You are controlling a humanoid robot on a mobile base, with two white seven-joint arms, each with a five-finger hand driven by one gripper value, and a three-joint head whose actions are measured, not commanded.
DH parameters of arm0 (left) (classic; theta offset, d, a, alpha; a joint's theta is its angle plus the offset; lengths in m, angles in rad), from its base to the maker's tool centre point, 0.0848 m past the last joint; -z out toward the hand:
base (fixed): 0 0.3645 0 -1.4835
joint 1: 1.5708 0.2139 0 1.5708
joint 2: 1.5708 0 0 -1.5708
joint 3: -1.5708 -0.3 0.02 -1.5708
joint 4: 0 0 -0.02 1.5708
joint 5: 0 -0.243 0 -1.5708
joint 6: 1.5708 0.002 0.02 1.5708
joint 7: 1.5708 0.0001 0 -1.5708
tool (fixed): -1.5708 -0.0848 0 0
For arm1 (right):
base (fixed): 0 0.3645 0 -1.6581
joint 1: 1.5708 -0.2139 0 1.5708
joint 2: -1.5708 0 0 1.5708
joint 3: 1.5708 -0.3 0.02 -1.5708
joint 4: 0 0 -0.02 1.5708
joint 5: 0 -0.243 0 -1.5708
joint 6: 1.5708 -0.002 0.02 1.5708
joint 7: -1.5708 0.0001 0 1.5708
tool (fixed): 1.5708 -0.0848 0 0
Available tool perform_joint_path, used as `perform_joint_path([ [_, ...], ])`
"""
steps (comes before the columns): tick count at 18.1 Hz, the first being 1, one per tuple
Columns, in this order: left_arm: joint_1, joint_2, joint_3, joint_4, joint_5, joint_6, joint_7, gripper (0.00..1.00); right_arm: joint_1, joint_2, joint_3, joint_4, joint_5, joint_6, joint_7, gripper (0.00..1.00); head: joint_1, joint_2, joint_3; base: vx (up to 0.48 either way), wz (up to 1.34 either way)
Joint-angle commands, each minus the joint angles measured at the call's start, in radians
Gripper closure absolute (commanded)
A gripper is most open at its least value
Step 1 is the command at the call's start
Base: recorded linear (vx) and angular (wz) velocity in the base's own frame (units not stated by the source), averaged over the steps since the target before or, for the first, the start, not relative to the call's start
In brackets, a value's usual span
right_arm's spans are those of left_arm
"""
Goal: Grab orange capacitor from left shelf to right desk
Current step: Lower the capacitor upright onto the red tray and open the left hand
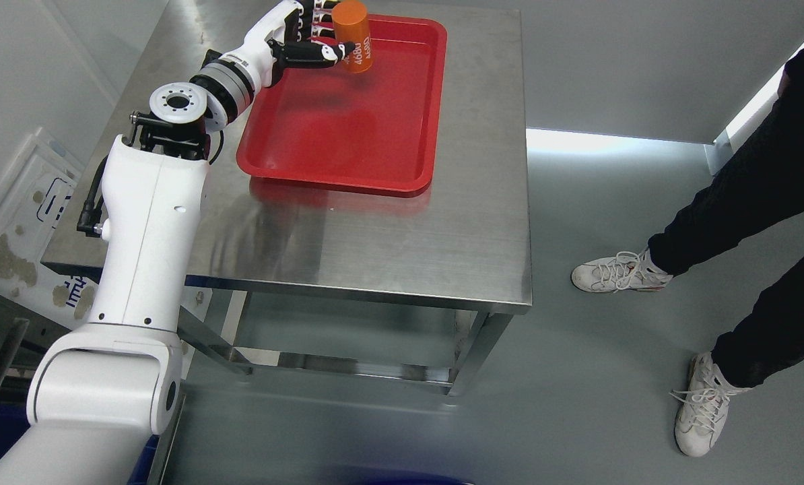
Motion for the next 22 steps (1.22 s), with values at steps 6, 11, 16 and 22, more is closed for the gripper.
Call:
perform_joint_path([
  [6, 0.039, -0.006, 0.042, 0.000, -0.001, 0.000, -0.033, 0.76, 0.020, -0.017, -0.012, -0.017, 0.005, 0.000, 0.000, 0.00, 0.0000, 0.000, 0.000, 0.000, 0.00],
  [11, 0.043, -0.020, 0.037, -0.008, -0.001, 0.001, -0.043, 0.55, 0.020, -0.017, -0.012, -0.017, 0.005, 0.000, 0.000, 0.00, 0.0000, 0.000, 0.000, 0.000, 0.00],
  [16, 0.043, -0.018, 0.014, -0.008, -0.003, 0.000, -0.057, 0.29, 0.020, -0.017, -0.012, -0.017, 0.005, 0.000, 0.000, 0.00, 0.0000, 0.000, 0.000, 0.000, 0.00],
  [22, 0.036, -0.021, 0.034, -0.014, -0.001, 0.001, -0.095, 0.09, 0.020, -0.017, -0.012, -0.017, 0.005, 0.000, 0.000, 0.00, 0.0000, 0.000, 0.000, 0.000, 0.00],
])
